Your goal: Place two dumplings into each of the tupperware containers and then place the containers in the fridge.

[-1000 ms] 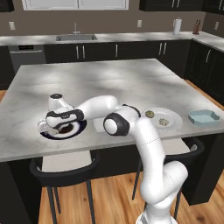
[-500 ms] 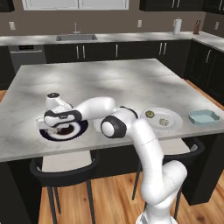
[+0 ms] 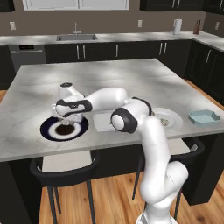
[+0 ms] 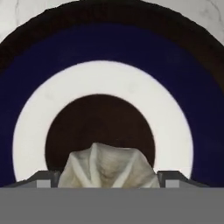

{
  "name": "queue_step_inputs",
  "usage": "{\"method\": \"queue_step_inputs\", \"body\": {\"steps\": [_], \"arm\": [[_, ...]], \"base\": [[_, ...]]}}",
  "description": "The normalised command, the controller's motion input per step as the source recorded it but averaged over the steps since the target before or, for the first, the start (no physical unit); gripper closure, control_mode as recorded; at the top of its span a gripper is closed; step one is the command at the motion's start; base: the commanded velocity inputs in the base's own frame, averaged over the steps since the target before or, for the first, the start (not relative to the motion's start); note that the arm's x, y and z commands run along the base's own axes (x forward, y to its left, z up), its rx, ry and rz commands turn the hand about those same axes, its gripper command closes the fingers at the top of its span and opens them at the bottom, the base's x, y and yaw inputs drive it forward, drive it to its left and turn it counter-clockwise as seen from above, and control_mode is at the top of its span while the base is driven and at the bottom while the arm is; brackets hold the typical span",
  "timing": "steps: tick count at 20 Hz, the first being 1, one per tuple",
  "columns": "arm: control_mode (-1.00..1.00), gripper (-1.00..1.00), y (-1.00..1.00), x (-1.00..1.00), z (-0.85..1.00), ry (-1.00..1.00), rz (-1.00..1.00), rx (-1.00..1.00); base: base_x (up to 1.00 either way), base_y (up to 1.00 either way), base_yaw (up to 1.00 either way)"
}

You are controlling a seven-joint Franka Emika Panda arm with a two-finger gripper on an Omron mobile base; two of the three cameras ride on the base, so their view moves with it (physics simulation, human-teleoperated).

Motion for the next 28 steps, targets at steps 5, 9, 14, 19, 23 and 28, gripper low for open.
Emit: {"method": "queue_step_inputs", "body": {"steps": [5, 9, 14, 19, 23, 28], "arm": [[-1.00, 1.00, -1.00, -0.28, 0.40, -0.18, -0.17, 0.19], [-1.00, 1.00, -1.00, -0.39, 0.05, -0.22, -0.12, 0.16], [-1.00, 1.00, -1.00, -0.32, 0.02, -0.20, -0.07, 0.13], [-1.00, 1.00, -1.00, 0.00, 0.15, 0.03, -0.01, 0.00], [-1.00, 1.00, -0.86, 0.00, 0.44, 0.06, 0.00, 0.00], [-1.00, 1.00, -0.33, 0.20, 0.01, 0.17, 0.00, -0.11]], "base": [[0.00, 0.00, 0.00], [0.00, 0.00, 0.00], [0.00, 0.00, 0.00], [0.00, 0.00, 0.00], [0.00, 0.00, 0.00], [0.00, 0.00, 0.00]]}}
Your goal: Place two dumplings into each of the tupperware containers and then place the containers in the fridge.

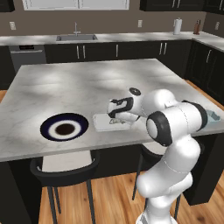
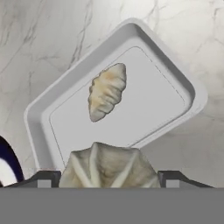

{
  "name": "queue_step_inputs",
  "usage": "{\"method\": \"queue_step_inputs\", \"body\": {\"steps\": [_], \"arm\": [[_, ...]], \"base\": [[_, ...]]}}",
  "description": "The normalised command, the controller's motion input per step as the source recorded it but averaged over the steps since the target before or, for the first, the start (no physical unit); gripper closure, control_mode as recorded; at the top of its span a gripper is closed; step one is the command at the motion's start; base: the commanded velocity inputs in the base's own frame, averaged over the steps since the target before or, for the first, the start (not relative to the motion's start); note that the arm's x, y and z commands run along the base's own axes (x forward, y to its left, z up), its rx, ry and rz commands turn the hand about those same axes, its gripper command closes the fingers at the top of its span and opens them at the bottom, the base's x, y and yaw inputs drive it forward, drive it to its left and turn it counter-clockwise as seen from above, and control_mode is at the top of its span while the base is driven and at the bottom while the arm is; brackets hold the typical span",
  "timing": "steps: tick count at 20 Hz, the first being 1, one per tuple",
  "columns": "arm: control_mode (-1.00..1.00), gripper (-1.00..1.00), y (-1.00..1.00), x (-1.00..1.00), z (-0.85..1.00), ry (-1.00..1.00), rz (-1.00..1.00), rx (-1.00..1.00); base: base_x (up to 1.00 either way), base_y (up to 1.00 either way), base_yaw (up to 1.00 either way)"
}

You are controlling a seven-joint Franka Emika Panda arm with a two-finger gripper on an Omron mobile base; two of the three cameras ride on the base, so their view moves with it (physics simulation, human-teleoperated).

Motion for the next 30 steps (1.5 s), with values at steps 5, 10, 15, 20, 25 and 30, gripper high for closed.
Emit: {"method": "queue_step_inputs", "body": {"steps": [5, 10, 15, 20, 25, 30], "arm": [[-1.00, 1.00, 0.05, 0.28, 0.01, 0.11, 0.00, -0.10], [-1.00, 1.00, 0.22, 0.19, -0.01, 0.00, 0.00, 0.00], [-1.00, 1.00, 0.43, 0.37, -0.25, 0.00, 0.00, -0.02], [-1.00, 1.00, 0.28, 0.38, -0.45, 0.00, -0.01, -0.07], [-1.00, 1.00, 0.00, 0.00, -0.26, 0.00, -0.10, -0.01], [-1.00, -1.00, 0.00, 0.00, -0.15, 0.00, -0.12, -0.01]], "base": [[0.00, 0.00, 0.00], [0.00, 0.00, 0.00], [0.00, 0.00, 0.00], [0.00, 0.00, 0.00], [0.00, 0.00, 0.00], [0.00, 0.00, 0.00]]}}
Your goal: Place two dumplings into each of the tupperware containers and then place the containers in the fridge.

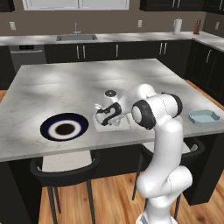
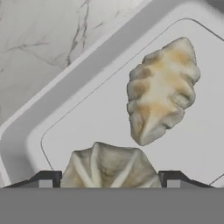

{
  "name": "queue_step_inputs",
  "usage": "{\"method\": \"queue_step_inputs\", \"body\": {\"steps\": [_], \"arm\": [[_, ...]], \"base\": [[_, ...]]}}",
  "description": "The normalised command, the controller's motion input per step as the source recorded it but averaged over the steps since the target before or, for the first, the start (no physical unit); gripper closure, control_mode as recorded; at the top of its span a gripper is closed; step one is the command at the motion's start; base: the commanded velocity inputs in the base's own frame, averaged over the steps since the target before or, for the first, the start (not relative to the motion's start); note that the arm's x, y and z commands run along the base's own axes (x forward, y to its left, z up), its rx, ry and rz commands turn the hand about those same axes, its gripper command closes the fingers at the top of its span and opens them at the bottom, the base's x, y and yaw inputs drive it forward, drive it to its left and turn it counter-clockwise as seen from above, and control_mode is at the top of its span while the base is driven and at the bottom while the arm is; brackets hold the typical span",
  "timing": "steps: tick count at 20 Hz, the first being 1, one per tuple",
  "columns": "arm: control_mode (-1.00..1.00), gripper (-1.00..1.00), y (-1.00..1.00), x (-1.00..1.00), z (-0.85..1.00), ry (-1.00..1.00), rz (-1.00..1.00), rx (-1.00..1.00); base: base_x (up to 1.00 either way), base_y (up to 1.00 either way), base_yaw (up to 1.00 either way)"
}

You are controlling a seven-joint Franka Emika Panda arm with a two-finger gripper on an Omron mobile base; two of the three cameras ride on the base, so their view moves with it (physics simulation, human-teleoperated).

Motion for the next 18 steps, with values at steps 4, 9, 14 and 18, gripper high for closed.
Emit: {"method": "queue_step_inputs", "body": {"steps": [4, 9, 14, 18], "arm": [[-1.00, -1.00, 0.00, 0.08, 0.02, 0.00, -0.07, 0.00], [-1.00, -1.00, 0.00, 0.25, 0.12, 0.00, 0.00, 0.00], [-1.00, -1.00, -0.18, 0.23, 0.38, -0.02, 0.02, 0.01], [-1.00, -1.00, -0.97, -0.65, 0.11, 0.05, -0.06, 0.00]], "base": [[0.00, 0.00, 0.00], [0.00, 0.00, 0.00], [0.00, 0.00, 0.00], [0.00, 0.00, 0.00]]}}
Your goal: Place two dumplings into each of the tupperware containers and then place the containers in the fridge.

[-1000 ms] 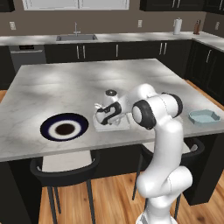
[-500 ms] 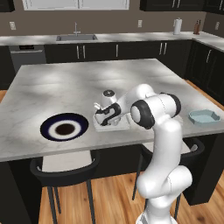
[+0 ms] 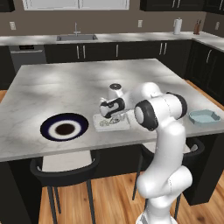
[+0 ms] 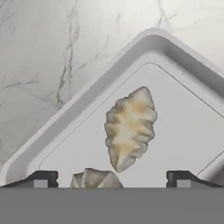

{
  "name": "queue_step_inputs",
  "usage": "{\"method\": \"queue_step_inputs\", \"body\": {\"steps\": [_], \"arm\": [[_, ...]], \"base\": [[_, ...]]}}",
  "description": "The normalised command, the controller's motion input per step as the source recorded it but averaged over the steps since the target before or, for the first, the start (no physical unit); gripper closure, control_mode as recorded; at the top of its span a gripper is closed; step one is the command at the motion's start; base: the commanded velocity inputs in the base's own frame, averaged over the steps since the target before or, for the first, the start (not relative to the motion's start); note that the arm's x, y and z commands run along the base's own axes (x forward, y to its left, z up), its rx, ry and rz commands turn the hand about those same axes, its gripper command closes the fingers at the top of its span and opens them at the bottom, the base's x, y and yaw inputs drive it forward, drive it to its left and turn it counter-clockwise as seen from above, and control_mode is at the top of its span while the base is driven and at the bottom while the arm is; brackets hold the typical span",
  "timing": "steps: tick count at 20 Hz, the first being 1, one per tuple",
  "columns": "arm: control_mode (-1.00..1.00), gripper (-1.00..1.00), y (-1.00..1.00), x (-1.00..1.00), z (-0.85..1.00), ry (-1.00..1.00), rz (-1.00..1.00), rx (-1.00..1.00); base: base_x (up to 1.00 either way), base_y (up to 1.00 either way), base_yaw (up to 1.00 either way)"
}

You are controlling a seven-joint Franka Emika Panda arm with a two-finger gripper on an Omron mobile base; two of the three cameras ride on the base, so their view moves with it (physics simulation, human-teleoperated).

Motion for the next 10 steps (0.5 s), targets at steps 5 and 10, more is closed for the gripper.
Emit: {"method": "queue_step_inputs", "body": {"steps": [5, 10], "arm": [[-1.00, -1.00, -1.00, -0.73, 0.00, 0.13, -0.23, 0.00], [-1.00, -1.00, -0.53, -0.32, -0.02, 0.09, -0.09, 0.01]], "base": [[0.00, 0.00, 0.00], [0.00, 0.00, 0.00]]}}
